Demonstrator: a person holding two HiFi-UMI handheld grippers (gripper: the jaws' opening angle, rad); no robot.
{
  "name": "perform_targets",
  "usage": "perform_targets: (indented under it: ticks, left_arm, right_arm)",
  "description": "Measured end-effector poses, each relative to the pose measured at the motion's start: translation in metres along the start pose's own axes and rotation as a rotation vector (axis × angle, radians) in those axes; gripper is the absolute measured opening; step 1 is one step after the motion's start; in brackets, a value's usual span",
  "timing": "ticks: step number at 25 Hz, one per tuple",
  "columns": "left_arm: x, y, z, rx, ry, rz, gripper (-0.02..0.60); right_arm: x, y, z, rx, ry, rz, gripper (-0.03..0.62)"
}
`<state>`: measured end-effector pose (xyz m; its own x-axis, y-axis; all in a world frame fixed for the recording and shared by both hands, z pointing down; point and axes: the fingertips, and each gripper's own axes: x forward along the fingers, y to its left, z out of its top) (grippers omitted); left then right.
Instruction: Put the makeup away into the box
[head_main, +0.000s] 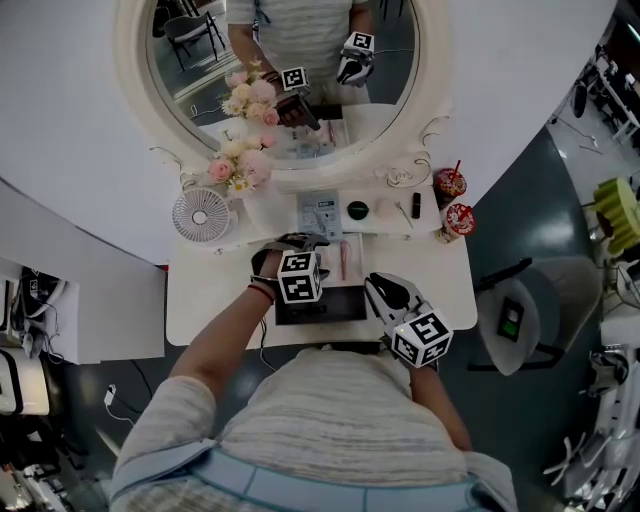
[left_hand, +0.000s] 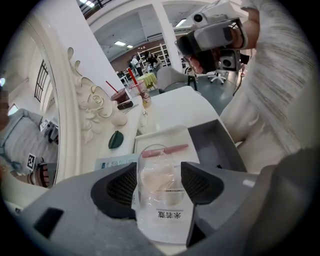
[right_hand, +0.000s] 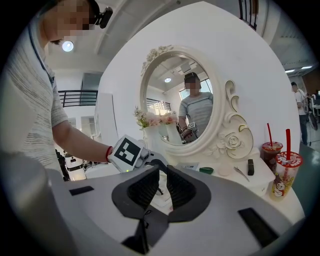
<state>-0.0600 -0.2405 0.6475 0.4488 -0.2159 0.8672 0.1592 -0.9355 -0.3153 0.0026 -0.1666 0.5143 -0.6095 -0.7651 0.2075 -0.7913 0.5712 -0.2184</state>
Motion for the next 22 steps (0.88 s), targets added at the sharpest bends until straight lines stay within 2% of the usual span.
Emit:
perform_targets:
  ticks: [8, 22]
  left_arm:
    - [0.019, 0.003, 0.0, -0.006, 0.014, -0.001, 0.276]
    - [0.029, 0.001, -0.001, -0.073, 0.024, -0.036, 0.275]
  right_arm:
    - [-0.003, -0.004, 0.0, 0.003, -0.004, -0.01, 0.011]
    - [-0.008, -0.008, 0.001, 0.0, -0.003, -0.018, 0.011]
